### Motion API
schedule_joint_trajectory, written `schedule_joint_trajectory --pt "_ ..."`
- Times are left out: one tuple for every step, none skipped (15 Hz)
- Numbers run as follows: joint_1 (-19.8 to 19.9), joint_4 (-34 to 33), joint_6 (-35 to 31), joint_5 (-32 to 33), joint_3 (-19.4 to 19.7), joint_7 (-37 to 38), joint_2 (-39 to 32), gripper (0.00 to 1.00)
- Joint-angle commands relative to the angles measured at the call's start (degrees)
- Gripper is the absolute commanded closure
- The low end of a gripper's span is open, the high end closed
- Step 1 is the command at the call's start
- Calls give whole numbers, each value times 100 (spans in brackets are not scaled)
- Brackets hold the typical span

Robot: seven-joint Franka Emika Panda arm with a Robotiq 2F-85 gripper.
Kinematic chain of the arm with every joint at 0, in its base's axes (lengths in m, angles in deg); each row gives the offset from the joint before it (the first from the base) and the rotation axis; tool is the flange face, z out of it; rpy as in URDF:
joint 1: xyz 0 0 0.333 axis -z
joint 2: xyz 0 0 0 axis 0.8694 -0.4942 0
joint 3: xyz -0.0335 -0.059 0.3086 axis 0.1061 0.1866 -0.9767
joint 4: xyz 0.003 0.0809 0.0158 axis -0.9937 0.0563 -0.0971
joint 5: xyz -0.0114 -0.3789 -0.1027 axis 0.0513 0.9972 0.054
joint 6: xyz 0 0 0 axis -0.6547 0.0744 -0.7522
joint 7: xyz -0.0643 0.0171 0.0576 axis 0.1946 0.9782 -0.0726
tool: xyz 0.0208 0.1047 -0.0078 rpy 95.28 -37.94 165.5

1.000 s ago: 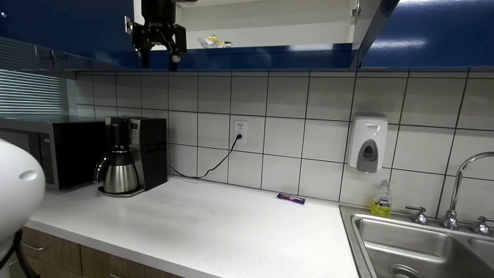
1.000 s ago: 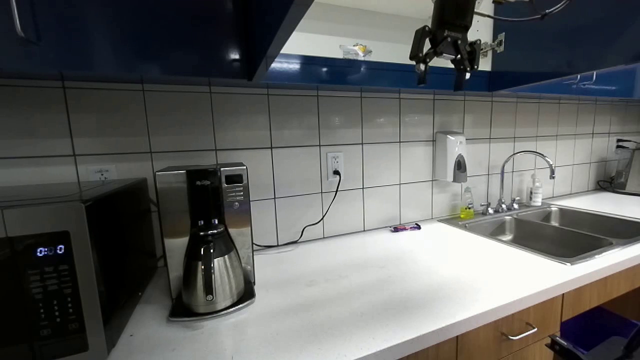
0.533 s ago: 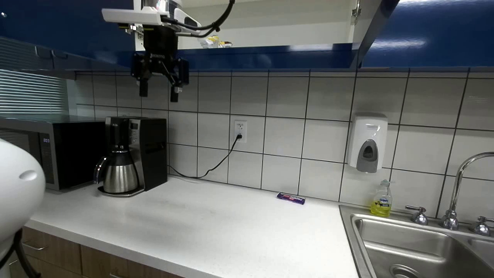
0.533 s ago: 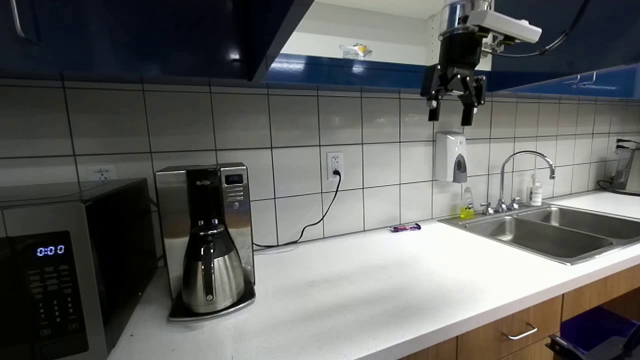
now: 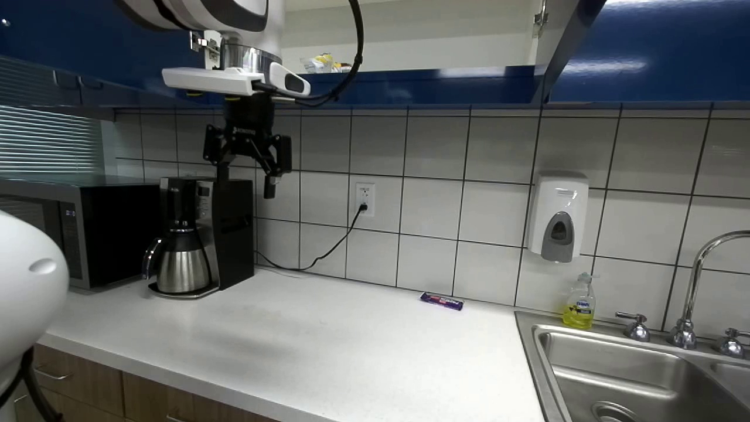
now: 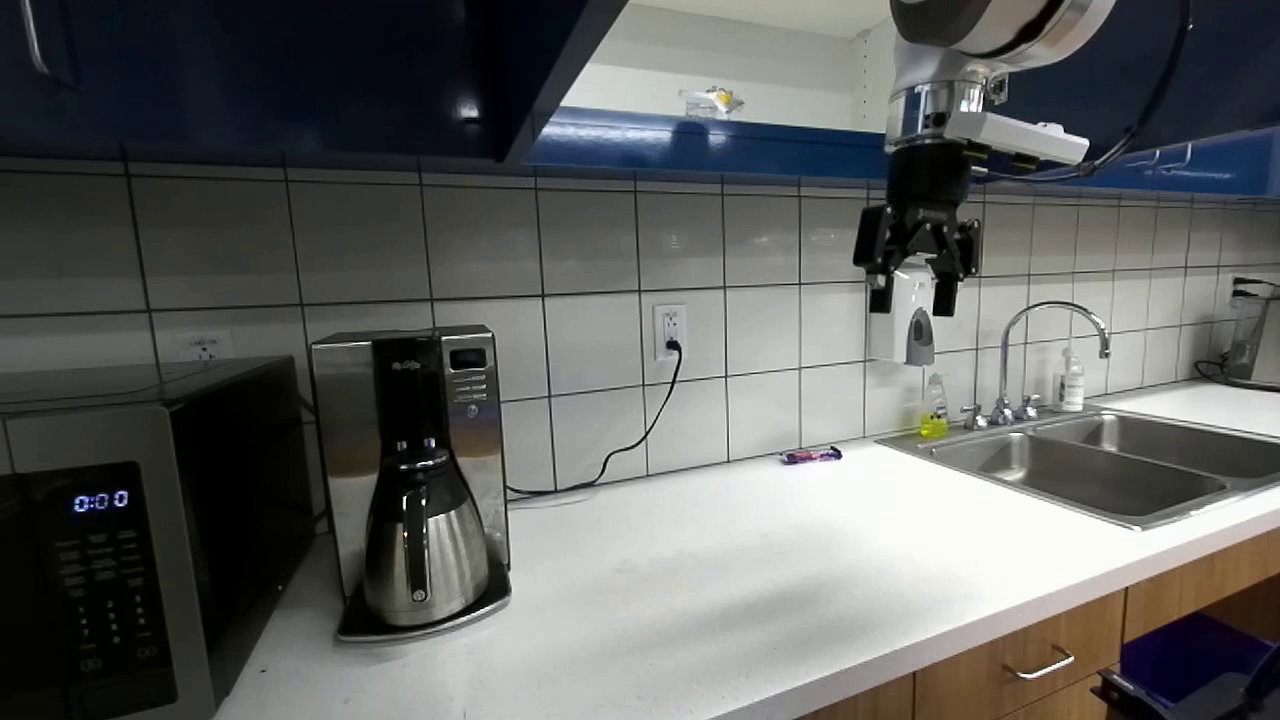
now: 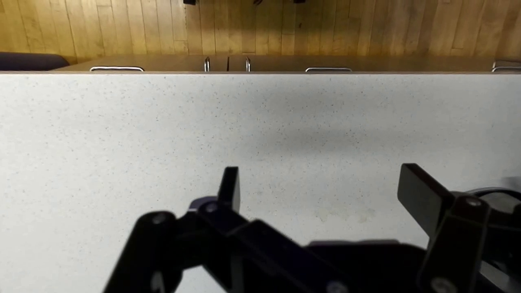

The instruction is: Put the snack packet inside the open cupboard

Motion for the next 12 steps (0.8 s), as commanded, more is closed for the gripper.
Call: schedule_joint_trajectory --pt "112 326 -254 107 12 -149 104 0" --pt "65 128 -71 -7 -27 -30 -8 0" --pt "68 180 -103 -6 -23 -30 -9 0" --pt "69 208 -119 -6 -21 -30 -9 0" --pt "69 216 -127 -6 -20 -30 -9 0" --pt "69 217 -132 -6 -20 -30 -8 0" --pt "69 217 -135 -6 -19 -30 -8 0" --pt "69 218 -136 -6 -19 -30 -8 0" --pt "70 218 -138 -6 -19 -30 -8 0" --pt "70 218 -139 -6 -19 -30 -8 0" --pt "70 218 -139 -6 -19 -30 -8 0" --pt "70 218 -140 -6 -19 -30 -8 0"
